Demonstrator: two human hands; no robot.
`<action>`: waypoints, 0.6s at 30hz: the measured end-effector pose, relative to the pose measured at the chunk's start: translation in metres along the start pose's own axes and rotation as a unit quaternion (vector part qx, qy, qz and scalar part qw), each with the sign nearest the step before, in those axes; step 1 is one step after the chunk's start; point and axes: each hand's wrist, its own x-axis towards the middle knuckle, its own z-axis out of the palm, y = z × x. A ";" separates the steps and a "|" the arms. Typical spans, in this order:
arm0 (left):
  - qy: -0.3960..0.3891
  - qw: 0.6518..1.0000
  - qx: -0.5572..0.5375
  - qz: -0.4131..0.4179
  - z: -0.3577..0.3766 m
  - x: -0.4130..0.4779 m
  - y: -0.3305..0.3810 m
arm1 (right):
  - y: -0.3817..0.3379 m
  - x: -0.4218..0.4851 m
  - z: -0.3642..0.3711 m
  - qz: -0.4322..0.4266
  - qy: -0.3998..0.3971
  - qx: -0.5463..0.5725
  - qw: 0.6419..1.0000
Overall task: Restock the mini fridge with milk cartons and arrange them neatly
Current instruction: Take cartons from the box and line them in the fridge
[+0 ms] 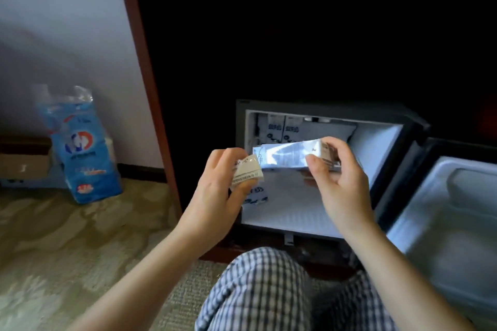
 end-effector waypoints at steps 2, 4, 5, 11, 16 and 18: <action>-0.024 1.000 0.003 0.000 0.014 0.018 0.000 | 0.010 0.011 -0.011 0.011 0.011 -0.011 1.000; -0.039 0.999 0.001 0.000 0.030 0.035 0.000 | 0.021 0.020 -0.021 0.021 0.024 -0.016 0.999; -0.045 0.999 -0.002 -0.003 0.039 0.043 0.000 | 0.027 0.025 -0.025 0.024 0.033 -0.019 0.999; -0.063 0.996 -0.026 -0.054 0.096 0.083 -0.001 | 0.070 0.055 -0.035 0.050 0.106 -0.058 0.991; -0.050 0.996 -0.019 -0.068 0.135 0.108 -0.018 | 0.101 0.081 -0.032 0.062 0.159 -0.096 0.981; -0.040 0.996 -0.021 -0.074 0.147 0.115 -0.024 | 0.113 0.089 -0.029 0.062 0.159 -0.107 0.980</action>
